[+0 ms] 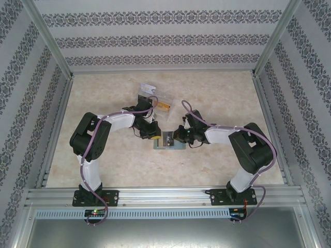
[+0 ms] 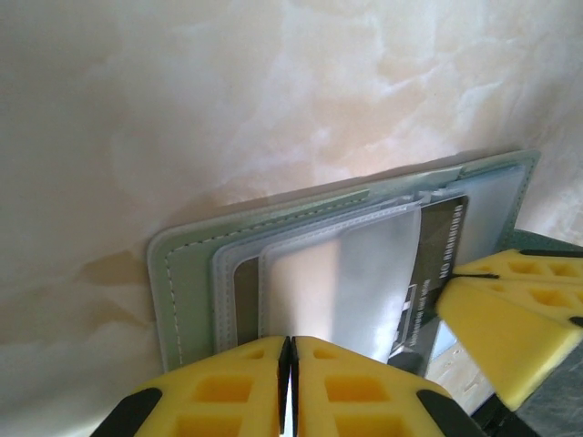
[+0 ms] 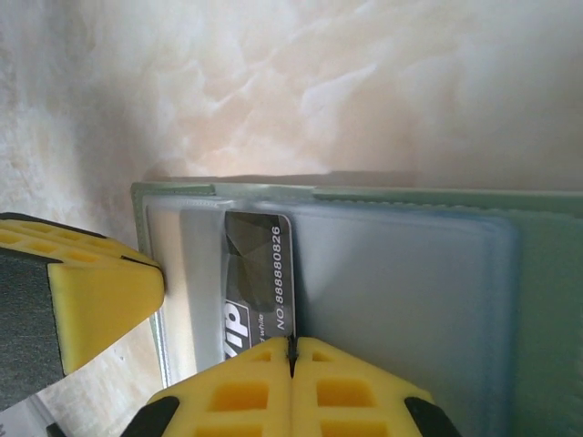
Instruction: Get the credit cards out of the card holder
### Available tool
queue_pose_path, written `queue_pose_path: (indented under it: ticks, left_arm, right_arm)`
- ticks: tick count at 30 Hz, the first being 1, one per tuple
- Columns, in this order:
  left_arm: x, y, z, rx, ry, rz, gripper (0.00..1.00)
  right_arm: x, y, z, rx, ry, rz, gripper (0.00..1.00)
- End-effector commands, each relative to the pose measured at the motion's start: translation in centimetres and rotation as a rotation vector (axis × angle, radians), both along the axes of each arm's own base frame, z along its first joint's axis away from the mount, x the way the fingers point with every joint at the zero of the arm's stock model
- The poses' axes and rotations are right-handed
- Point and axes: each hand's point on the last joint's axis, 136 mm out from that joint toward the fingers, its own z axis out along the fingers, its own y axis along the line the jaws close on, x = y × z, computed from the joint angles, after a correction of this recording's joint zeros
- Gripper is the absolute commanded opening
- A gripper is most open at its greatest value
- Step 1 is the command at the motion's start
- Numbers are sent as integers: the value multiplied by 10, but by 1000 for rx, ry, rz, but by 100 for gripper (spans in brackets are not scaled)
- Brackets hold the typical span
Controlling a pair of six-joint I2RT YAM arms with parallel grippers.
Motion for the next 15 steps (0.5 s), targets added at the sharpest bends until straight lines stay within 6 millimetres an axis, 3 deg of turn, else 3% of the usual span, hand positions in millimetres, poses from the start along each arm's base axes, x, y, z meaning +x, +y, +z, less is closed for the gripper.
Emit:
queue_pose_path:
  ticks: [1,6,11,15]
  left_arm:
    - [-15,13,-25,95,63,-1,13]
    - [-12,12,-19,92,48,-1,13]
    - [-5,-2,-11,16,49,18,14]
    - [-1,-2,-6,18,31,27,14]
  right_arm:
    - [4,-11,4,-32,-56,-19,0]
    - [5,-4,16,12,-87,1,0]
    - [9,-16,33,-12,-201,-30,0]
    - [8,-22,48,5,-265,-42,0]
